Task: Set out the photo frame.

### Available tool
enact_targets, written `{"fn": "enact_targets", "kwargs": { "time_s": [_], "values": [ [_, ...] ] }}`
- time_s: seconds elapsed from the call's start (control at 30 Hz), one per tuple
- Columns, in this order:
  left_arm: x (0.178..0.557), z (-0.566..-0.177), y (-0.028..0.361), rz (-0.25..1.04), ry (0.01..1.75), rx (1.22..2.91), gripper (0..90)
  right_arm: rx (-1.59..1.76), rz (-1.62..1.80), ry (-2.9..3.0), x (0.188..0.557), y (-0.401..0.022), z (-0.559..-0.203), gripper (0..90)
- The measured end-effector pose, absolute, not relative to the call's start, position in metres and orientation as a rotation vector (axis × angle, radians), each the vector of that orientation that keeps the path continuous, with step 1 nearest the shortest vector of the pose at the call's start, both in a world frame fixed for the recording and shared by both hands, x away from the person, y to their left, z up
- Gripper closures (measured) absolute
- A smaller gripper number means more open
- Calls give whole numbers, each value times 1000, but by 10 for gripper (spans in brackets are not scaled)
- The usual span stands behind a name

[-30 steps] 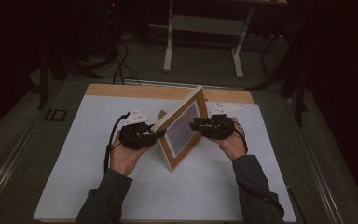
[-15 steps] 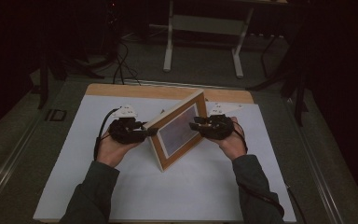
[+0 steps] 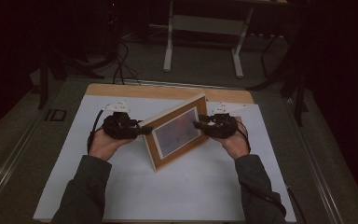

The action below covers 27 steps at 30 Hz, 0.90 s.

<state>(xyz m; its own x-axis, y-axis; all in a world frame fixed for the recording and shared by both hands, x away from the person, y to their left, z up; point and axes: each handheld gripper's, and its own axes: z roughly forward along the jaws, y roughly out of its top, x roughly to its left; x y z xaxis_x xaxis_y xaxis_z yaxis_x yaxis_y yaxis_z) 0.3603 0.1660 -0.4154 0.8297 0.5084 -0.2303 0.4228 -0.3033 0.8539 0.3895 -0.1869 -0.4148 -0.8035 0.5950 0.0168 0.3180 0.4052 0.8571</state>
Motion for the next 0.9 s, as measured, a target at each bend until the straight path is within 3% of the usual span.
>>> {"fn": "enact_targets", "kwargs": {
  "time_s": [0.9],
  "values": [
    [380, -417, 182, -32, 630, 1948, 703, 894, 1334, 2287, 396, -203, -412, 529]
  ]
}}
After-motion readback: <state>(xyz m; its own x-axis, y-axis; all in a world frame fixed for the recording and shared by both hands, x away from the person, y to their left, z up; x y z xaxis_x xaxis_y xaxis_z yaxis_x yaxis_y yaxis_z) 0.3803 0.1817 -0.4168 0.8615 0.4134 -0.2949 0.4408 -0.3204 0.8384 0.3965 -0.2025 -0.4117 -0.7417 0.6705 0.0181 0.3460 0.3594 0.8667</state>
